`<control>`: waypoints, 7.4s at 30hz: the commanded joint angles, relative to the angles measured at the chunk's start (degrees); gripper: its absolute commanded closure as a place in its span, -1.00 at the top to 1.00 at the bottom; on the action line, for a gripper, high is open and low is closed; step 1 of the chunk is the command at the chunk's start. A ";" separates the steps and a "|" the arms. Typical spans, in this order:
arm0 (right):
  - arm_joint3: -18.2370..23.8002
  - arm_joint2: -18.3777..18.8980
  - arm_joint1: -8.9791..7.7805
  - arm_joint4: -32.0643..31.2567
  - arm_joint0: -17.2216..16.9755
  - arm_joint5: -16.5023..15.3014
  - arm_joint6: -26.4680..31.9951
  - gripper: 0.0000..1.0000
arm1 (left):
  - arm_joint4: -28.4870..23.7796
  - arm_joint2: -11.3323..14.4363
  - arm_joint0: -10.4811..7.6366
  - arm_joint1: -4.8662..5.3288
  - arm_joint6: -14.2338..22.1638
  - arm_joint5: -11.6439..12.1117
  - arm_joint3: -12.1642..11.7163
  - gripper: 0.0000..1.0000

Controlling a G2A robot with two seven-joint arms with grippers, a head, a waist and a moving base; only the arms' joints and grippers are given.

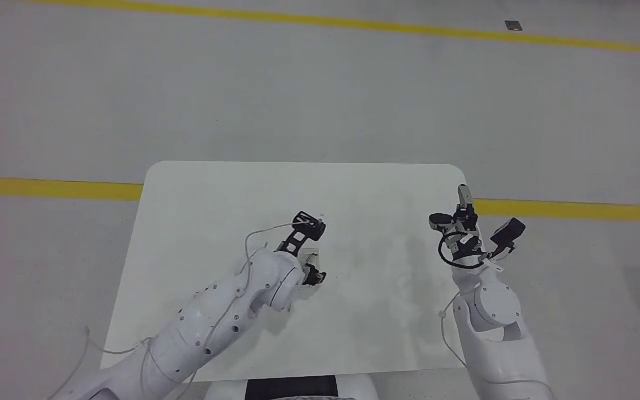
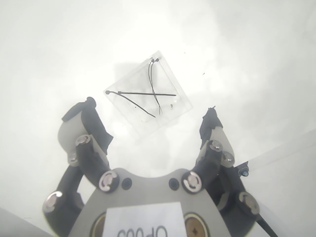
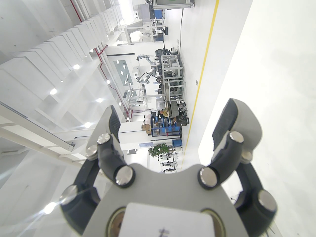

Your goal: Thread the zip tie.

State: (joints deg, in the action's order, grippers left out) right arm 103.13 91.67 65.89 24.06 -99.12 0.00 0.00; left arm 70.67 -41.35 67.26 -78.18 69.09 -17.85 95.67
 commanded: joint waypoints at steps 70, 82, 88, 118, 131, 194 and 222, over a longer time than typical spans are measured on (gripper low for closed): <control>0.00 0.00 0.00 0.00 0.00 0.00 0.00 1.00 | -4.75 2.28 -5.03 -4.66 -3.80 0.35 -14.49 -0.66; 0.00 0.00 0.00 0.00 0.00 0.00 0.00 1.00 | -5.71 2.61 -5.50 -4.99 -4.23 0.30 -15.80 -0.56; 0.00 0.00 0.00 0.00 0.00 0.00 0.00 1.00 | -6.02 3.02 -5.85 -5.21 -4.36 0.21 -16.68 -0.54; 0.00 0.00 0.00 0.00 0.00 0.00 0.00 1.00 | -5.62 2.68 -5.52 -5.06 -3.59 -0.24 -16.35 -0.60; 0.00 0.00 0.00 0.00 0.00 0.00 0.00 1.00 | -6.13 2.95 -6.01 -5.27 -3.64 -0.13 -17.26 -1.00; 0.00 0.00 0.00 0.00 0.00 0.00 0.00 1.00 | -5.28 2.42 -5.29 -4.88 -2.82 -0.02 -15.31 -1.00; 0.00 0.00 0.00 0.00 0.00 0.00 0.00 1.00 | -0.04 -0.47 -0.56 -2.83 -0.86 -0.07 -5.37 -1.00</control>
State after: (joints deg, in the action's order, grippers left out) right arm 103.13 91.67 65.89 24.06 -99.12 0.00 0.00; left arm 70.51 -41.71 66.55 -81.07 68.19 -17.97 90.10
